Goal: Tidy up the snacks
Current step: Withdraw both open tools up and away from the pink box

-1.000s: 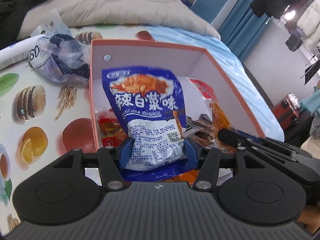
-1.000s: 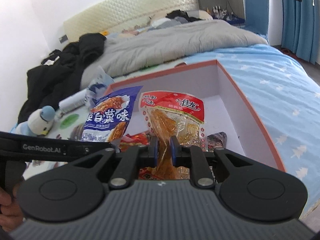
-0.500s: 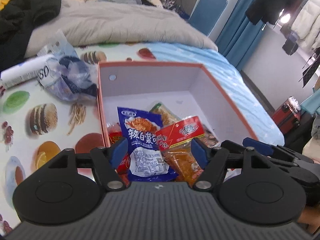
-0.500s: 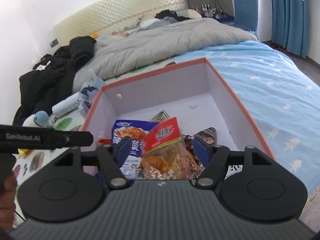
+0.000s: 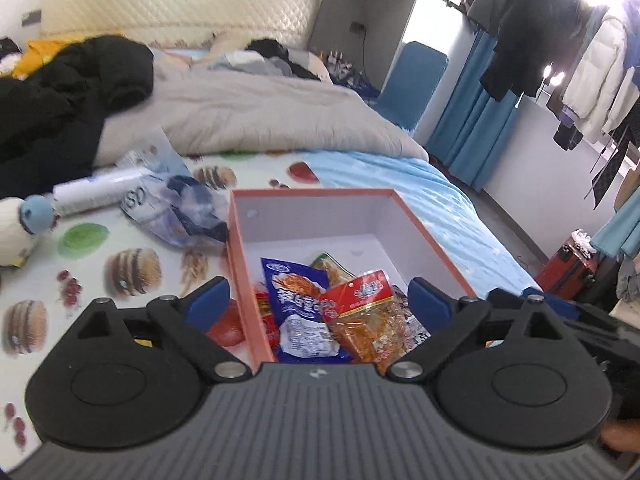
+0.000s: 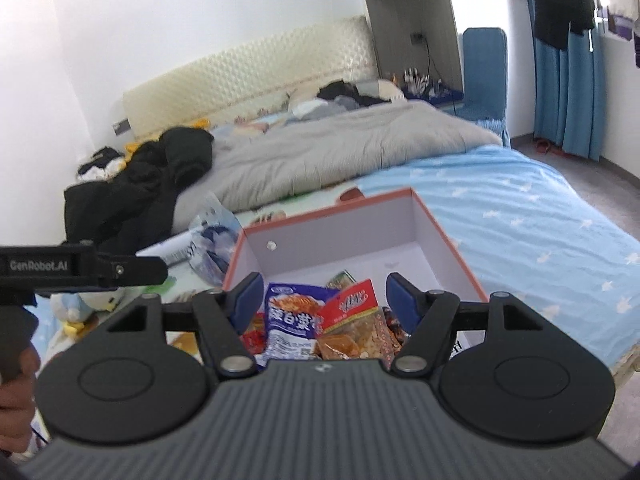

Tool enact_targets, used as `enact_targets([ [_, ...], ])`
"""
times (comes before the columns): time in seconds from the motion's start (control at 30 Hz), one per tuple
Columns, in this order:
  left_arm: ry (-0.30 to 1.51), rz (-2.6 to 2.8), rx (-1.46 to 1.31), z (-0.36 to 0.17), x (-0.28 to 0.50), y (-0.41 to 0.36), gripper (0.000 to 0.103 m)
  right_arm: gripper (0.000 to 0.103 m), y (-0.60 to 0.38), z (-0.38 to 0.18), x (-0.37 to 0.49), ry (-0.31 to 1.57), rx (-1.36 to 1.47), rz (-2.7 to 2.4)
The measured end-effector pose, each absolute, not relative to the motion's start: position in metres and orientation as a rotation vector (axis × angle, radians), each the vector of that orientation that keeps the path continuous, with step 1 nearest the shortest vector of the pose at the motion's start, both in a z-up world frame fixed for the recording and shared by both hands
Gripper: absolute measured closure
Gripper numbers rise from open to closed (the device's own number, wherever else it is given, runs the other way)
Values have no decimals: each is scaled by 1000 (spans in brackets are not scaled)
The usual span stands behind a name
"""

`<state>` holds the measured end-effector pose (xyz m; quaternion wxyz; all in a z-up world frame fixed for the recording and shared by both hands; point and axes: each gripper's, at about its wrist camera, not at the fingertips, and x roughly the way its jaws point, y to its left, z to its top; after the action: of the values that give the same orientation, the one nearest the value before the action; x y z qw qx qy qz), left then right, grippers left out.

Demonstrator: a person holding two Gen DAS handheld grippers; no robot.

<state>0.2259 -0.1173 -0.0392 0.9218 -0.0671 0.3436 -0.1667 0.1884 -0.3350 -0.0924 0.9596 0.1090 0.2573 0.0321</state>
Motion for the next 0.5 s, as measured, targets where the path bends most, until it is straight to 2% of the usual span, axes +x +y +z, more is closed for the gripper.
enact_targets([
  [0.5, 603, -315, -55, -2, 132, -103, 3, 33, -323, -67, 112, 408, 217, 12],
])
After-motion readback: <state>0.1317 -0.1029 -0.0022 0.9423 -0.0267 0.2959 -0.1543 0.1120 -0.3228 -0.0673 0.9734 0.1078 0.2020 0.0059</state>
